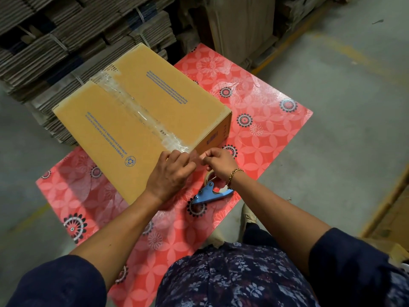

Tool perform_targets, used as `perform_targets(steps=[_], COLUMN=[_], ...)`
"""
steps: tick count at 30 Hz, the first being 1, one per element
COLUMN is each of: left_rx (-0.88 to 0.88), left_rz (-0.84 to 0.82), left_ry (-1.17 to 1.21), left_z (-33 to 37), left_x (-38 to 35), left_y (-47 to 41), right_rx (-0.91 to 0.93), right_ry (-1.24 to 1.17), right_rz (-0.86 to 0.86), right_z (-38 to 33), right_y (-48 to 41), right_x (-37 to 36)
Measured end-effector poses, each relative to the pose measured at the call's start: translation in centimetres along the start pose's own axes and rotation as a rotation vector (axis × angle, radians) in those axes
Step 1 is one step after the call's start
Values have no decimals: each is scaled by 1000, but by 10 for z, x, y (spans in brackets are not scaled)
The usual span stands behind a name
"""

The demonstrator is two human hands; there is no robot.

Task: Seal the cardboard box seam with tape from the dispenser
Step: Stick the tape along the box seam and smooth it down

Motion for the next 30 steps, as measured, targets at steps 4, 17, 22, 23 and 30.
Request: perform_targets(steps=[4,17,22,23,30], left_rx=[20,161,181,187,175], left_rz=[-35,-126,-156,-162,-190], left_ry=[14,-5,26,30,61], left_z=[-1,-9,-10,-10,-8], left_x=[0,-9,-10,-10,-9], left_y=[-3,-7,-7,-7,-8], right_rx=[42,140,202,216,251], right_ry=[49,66,77,83,157], right_rz=[34,181,267,293,326], right_z=[1,9,10,9,7], right_y=[-7,-20,-16,-14,-13], right_x=[-8,-27,-29,-31,-29])
Point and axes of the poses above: each hand's wrist, its own y-axis away from the middle knuckle, its own x-axis out of the back of the hand, z = x × y, the point moved 6 cm from there along -y, towards the middle knuckle, and after that the axes turned 6 degrees about y, right-handed, at the moved point
